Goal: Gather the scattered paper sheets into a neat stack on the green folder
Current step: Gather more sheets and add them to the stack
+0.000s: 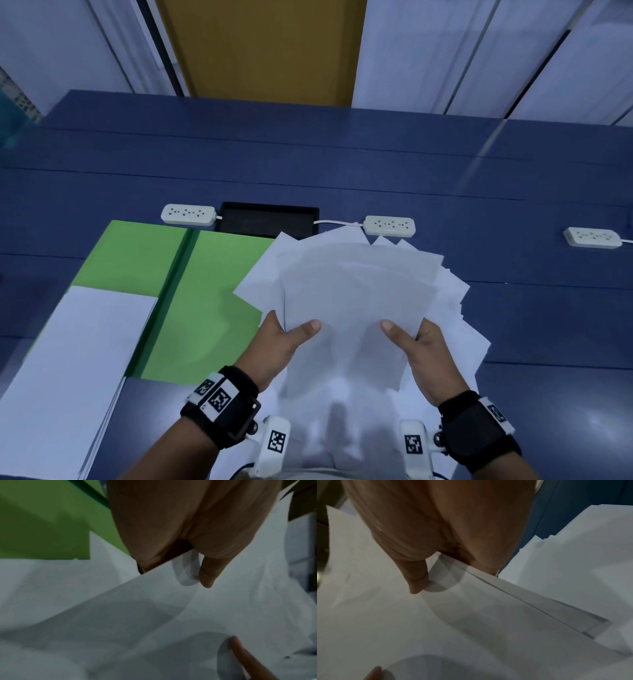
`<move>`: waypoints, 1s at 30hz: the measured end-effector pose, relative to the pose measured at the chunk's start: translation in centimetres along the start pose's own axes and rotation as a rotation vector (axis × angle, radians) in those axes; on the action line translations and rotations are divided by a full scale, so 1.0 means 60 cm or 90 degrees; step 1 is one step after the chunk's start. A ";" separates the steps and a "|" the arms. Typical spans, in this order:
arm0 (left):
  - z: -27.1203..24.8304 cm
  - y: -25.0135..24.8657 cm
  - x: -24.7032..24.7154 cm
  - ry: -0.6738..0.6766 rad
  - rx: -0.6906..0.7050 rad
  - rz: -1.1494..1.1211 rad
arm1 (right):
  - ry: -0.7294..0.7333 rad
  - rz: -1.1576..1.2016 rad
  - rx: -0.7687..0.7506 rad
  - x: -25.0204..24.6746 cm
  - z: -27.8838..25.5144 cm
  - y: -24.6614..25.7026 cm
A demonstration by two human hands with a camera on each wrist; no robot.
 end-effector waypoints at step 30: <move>0.061 -0.008 0.065 0.073 0.050 0.354 | -0.124 -0.065 -0.024 -0.048 0.027 0.000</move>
Point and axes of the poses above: each hand's wrist, its own z-axis towards the middle knuckle, its own x-axis out of the palm, y = z × x, the point moved 7 cm from there along z, towards the middle knuckle, and after that the axes turned 7 degrees about x, right-handed, at the moved point
